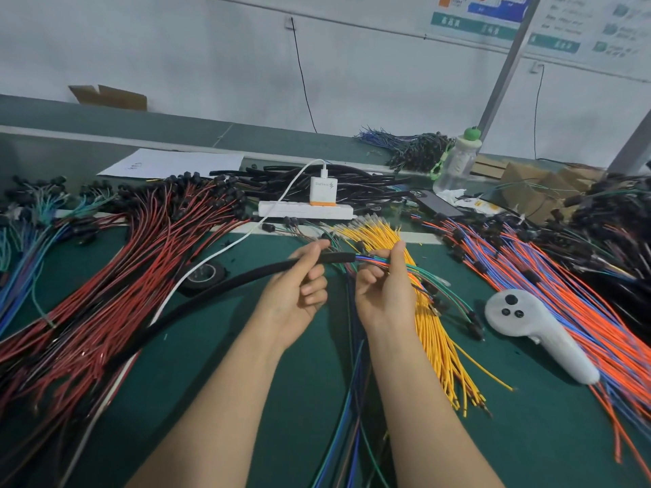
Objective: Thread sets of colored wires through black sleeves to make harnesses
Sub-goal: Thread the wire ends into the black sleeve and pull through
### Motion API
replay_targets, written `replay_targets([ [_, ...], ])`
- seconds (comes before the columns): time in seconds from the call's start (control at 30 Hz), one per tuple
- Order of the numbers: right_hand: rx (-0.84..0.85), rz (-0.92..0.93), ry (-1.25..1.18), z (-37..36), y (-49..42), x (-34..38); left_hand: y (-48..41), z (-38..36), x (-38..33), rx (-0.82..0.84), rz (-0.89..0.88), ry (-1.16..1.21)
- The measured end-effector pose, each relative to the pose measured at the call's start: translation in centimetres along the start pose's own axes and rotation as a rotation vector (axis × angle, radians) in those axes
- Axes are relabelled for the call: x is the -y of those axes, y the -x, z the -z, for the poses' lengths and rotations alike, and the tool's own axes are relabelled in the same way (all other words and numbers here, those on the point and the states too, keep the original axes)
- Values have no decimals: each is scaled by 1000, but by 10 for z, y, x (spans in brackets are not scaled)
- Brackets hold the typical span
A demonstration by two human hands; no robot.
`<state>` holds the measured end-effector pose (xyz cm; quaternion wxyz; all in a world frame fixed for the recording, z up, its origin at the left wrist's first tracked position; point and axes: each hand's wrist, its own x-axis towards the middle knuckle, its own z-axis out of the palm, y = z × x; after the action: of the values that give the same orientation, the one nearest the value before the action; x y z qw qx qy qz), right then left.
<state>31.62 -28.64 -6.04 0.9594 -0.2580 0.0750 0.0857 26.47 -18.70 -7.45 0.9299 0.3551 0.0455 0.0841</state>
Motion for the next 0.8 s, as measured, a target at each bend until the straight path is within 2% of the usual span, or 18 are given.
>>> replay_targets([
  [0.1,-3,33,77,-2,2,-5,-1,0,5,-1,-50,-25],
  [0.2,30,121,311,-1,6,-16,-1,-7,13,-39,-77,-79],
  [0.3,50,88,471,-4,9,-21,-1,-10,12,-74,-80,-36],
  [0.37,45,9,366,-6,8,-17,-2,-10,8,-95,-76,30],
  [0.43,66,-48,133,-2,5,-7,-2,-8,4,-105,-76,85],
  [0.5,60,-57,-74,4,2,4,-3,-8,3,-115,-76,70],
  [0.57,48,-33,-138,6,0,8,-2,-8,6,-122,-78,-4],
  [0.63,23,39,30,3,1,2,-2,-11,12,-128,-85,-82],
  [0.73,-1,132,490,0,7,-18,0,-16,21,-131,-77,-126],
  [0.8,14,115,597,-1,10,-25,0,-16,21,-149,-72,-125],
])
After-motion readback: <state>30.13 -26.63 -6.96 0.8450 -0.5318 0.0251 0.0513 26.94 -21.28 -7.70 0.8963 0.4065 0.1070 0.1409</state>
